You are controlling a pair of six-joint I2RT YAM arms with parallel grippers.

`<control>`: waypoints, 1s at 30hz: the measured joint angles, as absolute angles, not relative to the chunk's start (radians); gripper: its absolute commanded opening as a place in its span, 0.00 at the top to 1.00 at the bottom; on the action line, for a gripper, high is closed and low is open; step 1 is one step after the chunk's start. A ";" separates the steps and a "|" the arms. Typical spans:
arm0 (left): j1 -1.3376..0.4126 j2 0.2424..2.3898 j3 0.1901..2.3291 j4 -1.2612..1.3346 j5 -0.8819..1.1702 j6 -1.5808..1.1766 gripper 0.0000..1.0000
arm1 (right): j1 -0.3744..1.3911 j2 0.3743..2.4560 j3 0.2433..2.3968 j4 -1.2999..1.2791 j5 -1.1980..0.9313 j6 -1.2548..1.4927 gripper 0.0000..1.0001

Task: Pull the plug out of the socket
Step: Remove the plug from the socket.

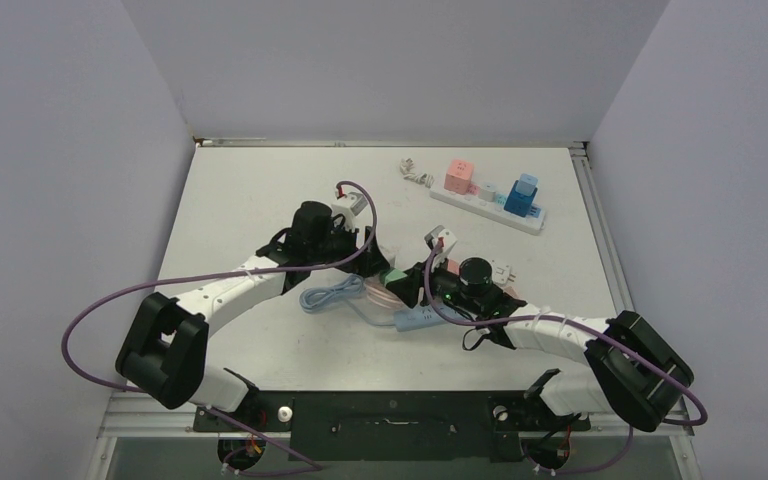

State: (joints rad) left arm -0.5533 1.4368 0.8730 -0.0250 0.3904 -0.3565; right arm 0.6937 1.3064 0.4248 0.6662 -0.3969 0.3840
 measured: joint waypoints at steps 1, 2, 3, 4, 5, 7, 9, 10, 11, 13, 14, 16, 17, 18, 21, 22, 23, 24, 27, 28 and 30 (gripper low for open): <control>-0.554 1.436 0.871 -0.022 0.387 -0.358 1.00 | 0.702 1.302 0.425 0.659 -0.380 0.377 0.95; -0.554 1.434 0.868 -0.019 0.384 -0.358 1.00 | 0.715 1.298 0.426 0.650 -0.358 0.371 0.95; -0.554 1.432 0.865 -0.019 0.377 -0.358 1.00 | 0.728 1.296 0.426 0.643 -0.335 0.366 0.95; -0.555 1.428 0.861 -0.021 0.371 -0.358 1.00 | 0.744 1.295 0.426 0.636 -0.308 0.358 0.95; -0.555 1.426 0.859 -0.023 0.368 -0.357 1.00 | 0.755 1.294 0.427 0.632 -0.291 0.355 0.95; -0.555 1.424 0.857 -0.029 0.361 -0.356 1.00 | 0.783 1.293 0.432 0.618 -0.243 0.347 0.95; -0.555 1.423 0.857 -0.032 0.355 -0.356 1.00 | 0.799 1.293 0.442 0.603 -0.210 0.342 0.95; -0.555 1.423 0.857 -0.031 0.352 -0.356 1.00 | 0.804 1.294 0.446 0.596 -0.197 0.339 0.95; -0.555 1.423 0.857 -0.031 0.349 -0.356 1.00 | 0.809 1.294 0.449 0.590 -0.187 0.337 0.95; -0.555 1.423 0.857 -0.032 0.345 -0.356 1.00 | 0.817 1.294 0.453 0.582 -0.171 0.332 0.95; -0.555 1.423 0.857 -0.032 0.345 -0.356 1.00 | 0.820 1.294 0.455 0.580 -0.164 0.331 0.95; -0.555 1.423 0.857 -0.032 0.345 -0.355 1.00 | 0.823 1.294 0.455 0.579 -0.159 0.329 0.95; -0.555 1.423 0.857 -0.031 0.348 -0.354 1.00 | 0.824 1.294 0.455 0.579 -0.158 0.329 0.95; -0.555 1.423 0.856 -0.031 0.351 -0.354 1.00 | 0.825 1.293 0.455 0.579 -0.156 0.328 0.95; -0.554 1.421 0.850 -0.021 0.363 -0.352 1.00 | 0.824 1.292 0.455 0.578 -0.160 0.329 0.95; -0.554 1.418 0.847 -0.017 0.366 -0.349 1.00 | 0.822 1.291 0.455 0.579 -0.166 0.329 0.95; -0.553 1.412 0.843 -0.014 0.371 -0.345 1.00 | 0.817 1.288 0.455 0.579 -0.181 0.329 0.95; -0.553 1.404 0.836 -0.006 0.374 -0.344 1.00 | 0.809 1.284 0.454 0.580 -0.199 0.329 0.95; -0.556 1.366 0.809 0.030 0.377 -0.339 1.00 | 0.772 1.272 0.447 0.601 -0.280 0.334 0.95; -0.558 1.356 0.802 0.043 0.376 -0.339 1.00 | 0.758 1.267 0.442 0.614 -0.308 0.337 0.95; -0.565 1.343 0.796 0.062 0.371 -0.338 1.00 | 0.736 1.259 0.434 0.631 -0.350 0.342 0.95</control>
